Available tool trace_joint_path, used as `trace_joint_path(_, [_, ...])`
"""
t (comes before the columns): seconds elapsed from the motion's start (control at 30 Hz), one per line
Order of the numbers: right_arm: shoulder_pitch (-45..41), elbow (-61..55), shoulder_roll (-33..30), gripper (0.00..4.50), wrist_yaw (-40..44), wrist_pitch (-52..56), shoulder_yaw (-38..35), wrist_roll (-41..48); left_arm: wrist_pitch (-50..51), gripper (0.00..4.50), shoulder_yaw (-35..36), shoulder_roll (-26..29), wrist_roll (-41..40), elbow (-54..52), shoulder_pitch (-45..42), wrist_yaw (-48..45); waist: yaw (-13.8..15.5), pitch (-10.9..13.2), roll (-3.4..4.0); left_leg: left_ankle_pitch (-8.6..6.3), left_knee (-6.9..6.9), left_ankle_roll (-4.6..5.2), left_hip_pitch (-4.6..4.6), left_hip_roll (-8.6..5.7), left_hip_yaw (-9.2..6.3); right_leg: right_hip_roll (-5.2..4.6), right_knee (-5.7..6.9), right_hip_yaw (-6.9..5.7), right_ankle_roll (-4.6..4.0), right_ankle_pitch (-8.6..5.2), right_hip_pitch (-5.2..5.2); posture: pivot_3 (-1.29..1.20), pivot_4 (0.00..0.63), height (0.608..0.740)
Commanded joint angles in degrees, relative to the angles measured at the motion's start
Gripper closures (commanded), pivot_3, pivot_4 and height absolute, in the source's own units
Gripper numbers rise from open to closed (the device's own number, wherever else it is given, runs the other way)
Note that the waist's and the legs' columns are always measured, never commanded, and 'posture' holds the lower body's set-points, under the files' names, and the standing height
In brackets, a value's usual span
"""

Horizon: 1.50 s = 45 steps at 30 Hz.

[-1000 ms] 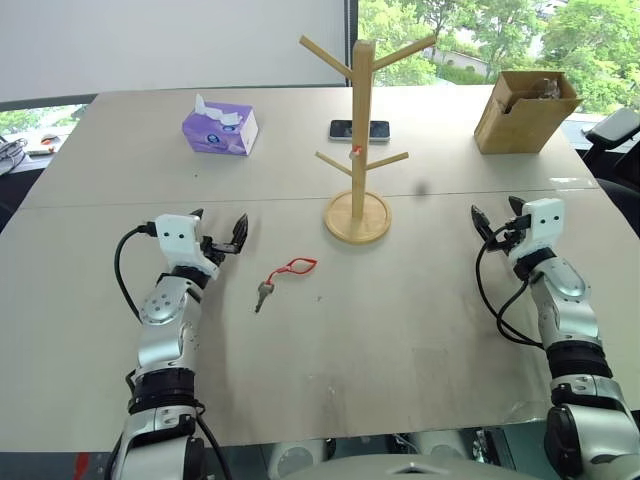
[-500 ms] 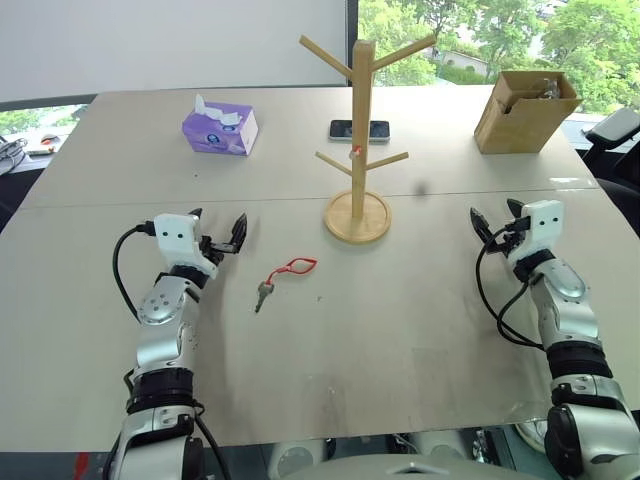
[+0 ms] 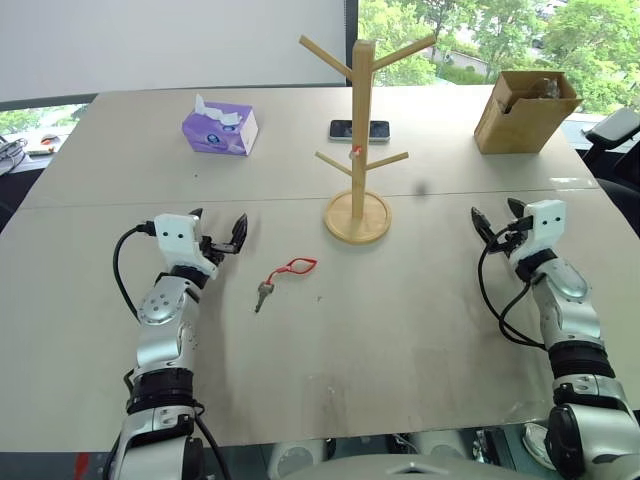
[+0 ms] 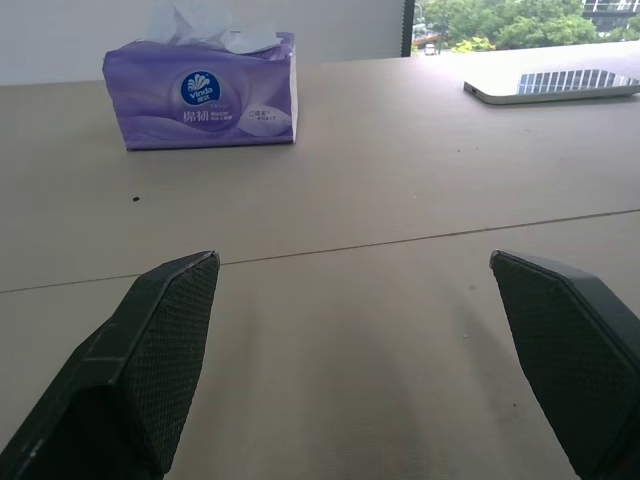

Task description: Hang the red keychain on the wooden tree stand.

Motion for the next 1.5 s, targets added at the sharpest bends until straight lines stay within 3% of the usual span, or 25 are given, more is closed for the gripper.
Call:
trace_joint_path(0.03, [6.03,-11.37,-3.75,0.3,15.47,1.26,2.27,6.59,-0.62,0.0,0.95,0.84,-0.36,-1.17,0.18,-0.76,0.17,0.0,0.0,0.0,-0.01,0.0,-0.02,0.0,-0.03,0.0,-0.01,-0.02,0.0,0.0,0.0,0.0,0.15,0.74])
trace_joint_path(0.17, [17.13,-27.3,-12.18,0.3,31.12,6.26,6.79,11.97,0.07,0.0,0.3,1.27,-1.51,-1.56,-0.26,-3.66,0.26,0.01,0.02,-0.04,-0.03,0.07,-0.02,0.0,-0.06,-0.04,-0.02,-0.03,0.0,0.0,0.01,0.0,0.15,0.74])
trace_joint_path(0.4, [25.08,-37.57,-18.85,0.3,41.73,1.29,8.18,12.58,2.92,0.0,-1.16,2.77,-5.0,-5.28,-0.03,-12.16,0.0,-0.02,-0.06,-0.17,0.0,0.27,0.06,0.02,-0.15,0.03,0.01,-0.08,0.01,-0.01,0.03,0.0,0.15,0.74])
trace_joint_path(0.57, [22.94,-35.21,-19.18,0.3,43.54,-0.28,8.26,11.83,5.62,0.0,-4.51,5.18,-8.22,-12.19,3.27,-22.47,0.15,-0.02,-0.07,-0.16,0.02,0.26,0.02,-0.01,-0.12,0.01,-0.01,-0.07,0.01,-0.01,0.03,0.0,0.15,0.74])
trace_joint_path(0.9, [18.79,-28.98,-17.46,0.3,41.62,-4.39,8.68,8.29,13.49,0.0,-5.33,11.91,-11.81,-25.71,15.16,-30.77,0.16,0.0,-0.05,-0.08,0.01,0.13,0.04,0.02,-0.12,0.01,-0.01,-0.05,-0.01,-0.02,0.02,0.0,0.15,0.74])
trace_joint_path(1.13, [16.86,-26.37,-17.32,0.3,41.63,-5.14,8.83,7.64,10.6,0.0,-4.88,17.17,-8.11,-20.49,15.71,-35.16,0.66,0.0,-0.05,-0.16,0.01,0.27,0.04,0.02,-0.13,0.0,-0.01,-0.09,-0.02,-0.03,0.01,0.0,0.15,0.74])
trace_joint_path(1.5, [15.8,-26.37,-16.0,0.3,39.14,-4.73,8.72,6.95,6.32,0.0,-9.48,14.49,-2.35,-12.3,9.56,-34.88,1.38,0.0,-0.05,-0.16,0.02,0.27,0.03,0.0,-0.1,0.01,0.0,-0.07,-0.01,-0.02,0.01,0.0,0.15,0.74])
